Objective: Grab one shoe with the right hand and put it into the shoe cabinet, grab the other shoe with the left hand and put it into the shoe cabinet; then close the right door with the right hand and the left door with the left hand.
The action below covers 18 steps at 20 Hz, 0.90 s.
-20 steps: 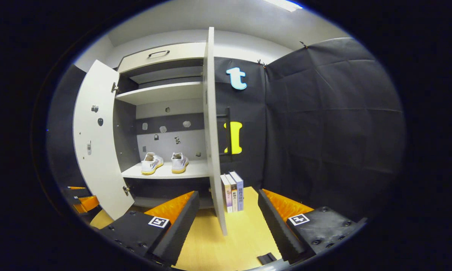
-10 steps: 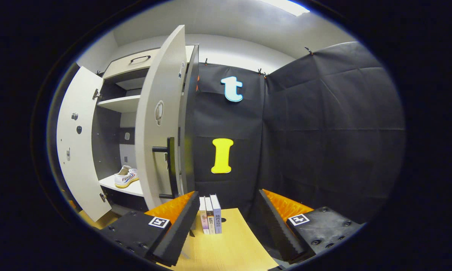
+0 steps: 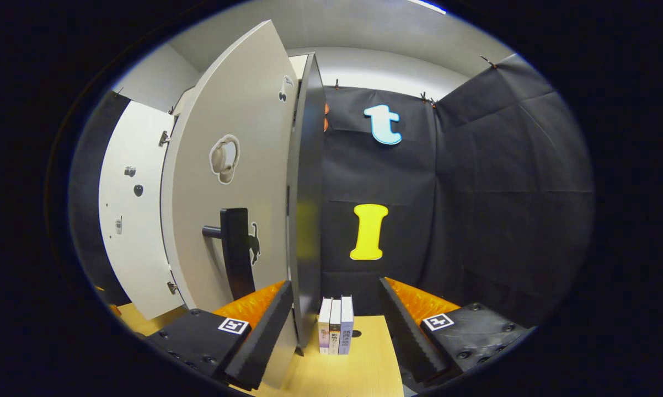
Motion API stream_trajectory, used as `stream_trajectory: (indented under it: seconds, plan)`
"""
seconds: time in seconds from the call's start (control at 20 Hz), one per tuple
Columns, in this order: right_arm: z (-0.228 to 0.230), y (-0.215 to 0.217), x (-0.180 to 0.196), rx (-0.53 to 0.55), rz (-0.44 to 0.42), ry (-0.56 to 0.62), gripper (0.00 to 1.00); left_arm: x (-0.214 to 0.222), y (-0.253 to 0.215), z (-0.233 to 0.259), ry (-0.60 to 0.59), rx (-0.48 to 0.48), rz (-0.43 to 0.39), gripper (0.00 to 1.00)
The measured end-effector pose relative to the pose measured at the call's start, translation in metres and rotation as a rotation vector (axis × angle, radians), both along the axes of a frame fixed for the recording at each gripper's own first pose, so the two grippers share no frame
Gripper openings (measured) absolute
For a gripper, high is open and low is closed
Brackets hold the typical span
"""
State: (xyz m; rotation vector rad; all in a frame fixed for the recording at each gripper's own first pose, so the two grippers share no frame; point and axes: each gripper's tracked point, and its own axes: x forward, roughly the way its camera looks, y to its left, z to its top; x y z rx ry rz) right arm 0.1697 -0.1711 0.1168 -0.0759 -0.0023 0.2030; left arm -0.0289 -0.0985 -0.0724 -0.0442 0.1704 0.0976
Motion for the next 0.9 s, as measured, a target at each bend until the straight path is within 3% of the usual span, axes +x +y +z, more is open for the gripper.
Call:
stream_trajectory:
  seconds: [0.4,0.9]
  plan:
    - [0.002,0.012,-0.009,-0.004,-0.02,0.0,0.95,-0.003,0.012,0.011,-0.011,0.057,0.01,0.95]
    - [-0.005,0.119,-0.023,-0.036,0.01,0.0,0.96,-0.003,0.076,0.023,-0.037,0.025,0.012,0.95]
